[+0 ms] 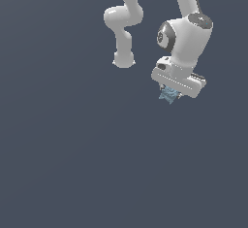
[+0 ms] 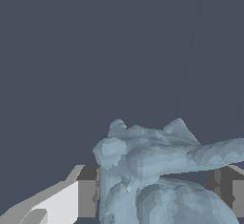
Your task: Pick up the object and move it to a goal position.
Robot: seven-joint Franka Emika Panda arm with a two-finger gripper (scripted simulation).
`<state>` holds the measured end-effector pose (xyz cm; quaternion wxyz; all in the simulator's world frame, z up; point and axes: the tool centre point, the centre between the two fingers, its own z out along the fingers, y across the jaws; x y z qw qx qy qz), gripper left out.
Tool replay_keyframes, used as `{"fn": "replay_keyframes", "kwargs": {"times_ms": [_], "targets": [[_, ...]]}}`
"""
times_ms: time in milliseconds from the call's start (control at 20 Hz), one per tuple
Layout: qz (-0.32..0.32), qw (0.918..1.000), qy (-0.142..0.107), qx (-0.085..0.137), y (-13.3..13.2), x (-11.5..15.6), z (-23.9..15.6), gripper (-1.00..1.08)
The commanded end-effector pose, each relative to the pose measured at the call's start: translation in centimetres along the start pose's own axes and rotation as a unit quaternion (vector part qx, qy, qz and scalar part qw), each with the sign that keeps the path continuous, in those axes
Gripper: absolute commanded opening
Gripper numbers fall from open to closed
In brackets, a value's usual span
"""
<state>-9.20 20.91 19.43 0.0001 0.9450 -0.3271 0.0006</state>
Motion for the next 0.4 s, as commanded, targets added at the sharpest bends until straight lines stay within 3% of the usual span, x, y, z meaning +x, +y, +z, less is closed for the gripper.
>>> {"fn": "replay_keyframes", "kwargs": {"times_ms": [0, 350], "targets": [[0.001, 1.0000, 0.000, 0.000, -0.4, -1.4, -0.9, -1.00], [0.001, 1.0000, 0.000, 0.000, -1.1, -3.0, -1.9, -1.00]]}}
